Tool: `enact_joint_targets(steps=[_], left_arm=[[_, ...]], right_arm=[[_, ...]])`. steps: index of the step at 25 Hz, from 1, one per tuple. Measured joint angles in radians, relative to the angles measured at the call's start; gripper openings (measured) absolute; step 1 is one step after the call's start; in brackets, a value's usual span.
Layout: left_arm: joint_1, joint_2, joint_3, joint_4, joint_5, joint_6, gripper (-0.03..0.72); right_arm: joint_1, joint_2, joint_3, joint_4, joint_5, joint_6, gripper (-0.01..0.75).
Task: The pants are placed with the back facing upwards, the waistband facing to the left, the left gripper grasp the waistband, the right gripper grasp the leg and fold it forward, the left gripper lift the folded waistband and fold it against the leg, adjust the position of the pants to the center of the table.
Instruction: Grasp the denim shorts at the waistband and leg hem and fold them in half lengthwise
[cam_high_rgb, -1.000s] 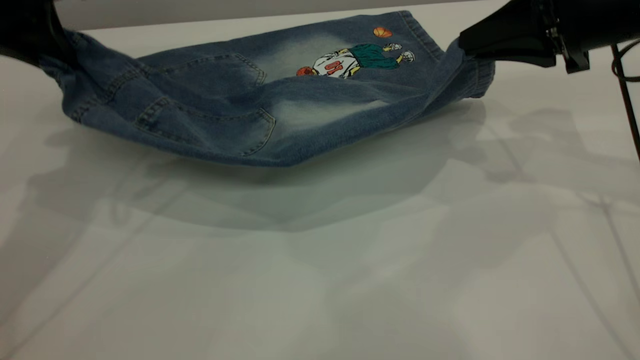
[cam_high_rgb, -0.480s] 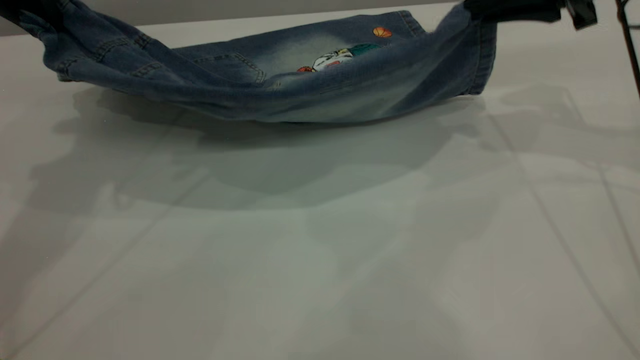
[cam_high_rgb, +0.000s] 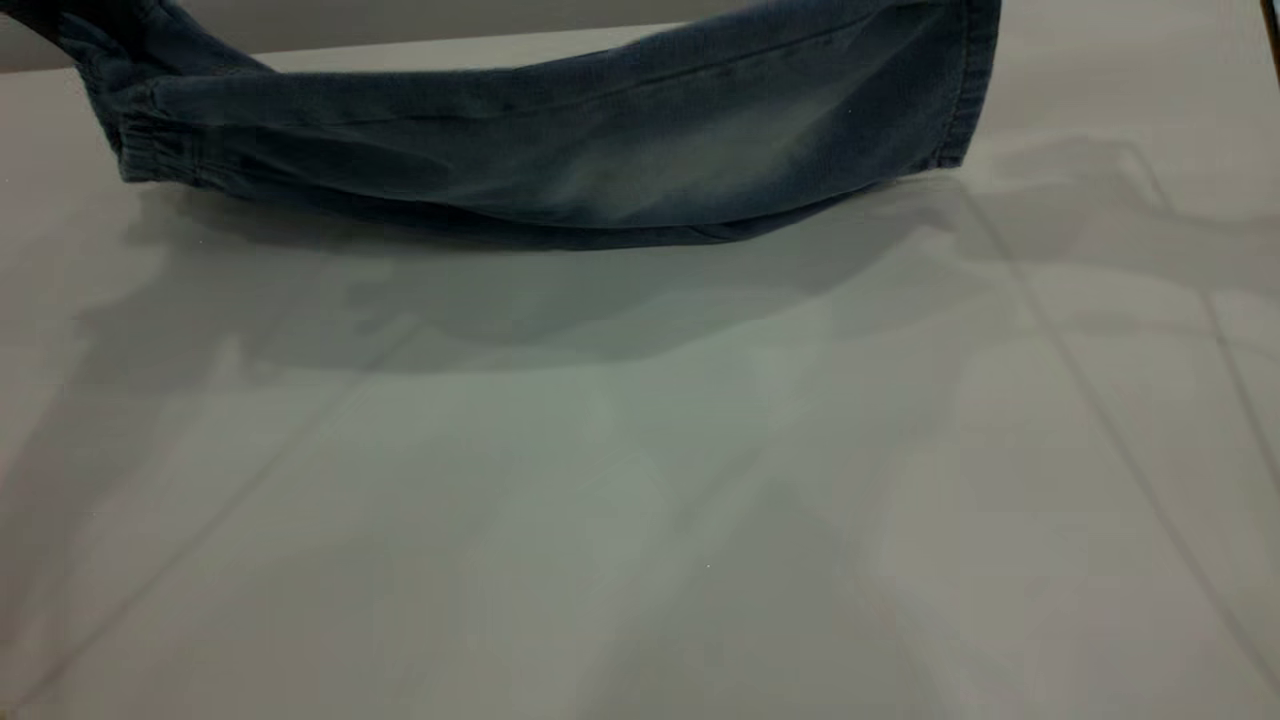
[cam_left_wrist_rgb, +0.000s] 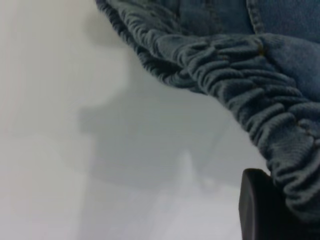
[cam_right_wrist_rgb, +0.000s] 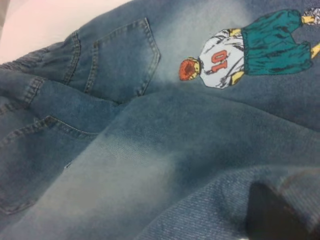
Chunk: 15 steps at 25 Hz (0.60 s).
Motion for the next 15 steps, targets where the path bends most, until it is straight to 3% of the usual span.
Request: enact_joint_targets(steps=[15], left_arm=[[0.0, 0.226, -0.326, 0.005, 0.16, 0.016, 0.14]], right_arm=[[0.017, 0.161, -0.218, -0.087, 0.015, 0.078, 0.015]])
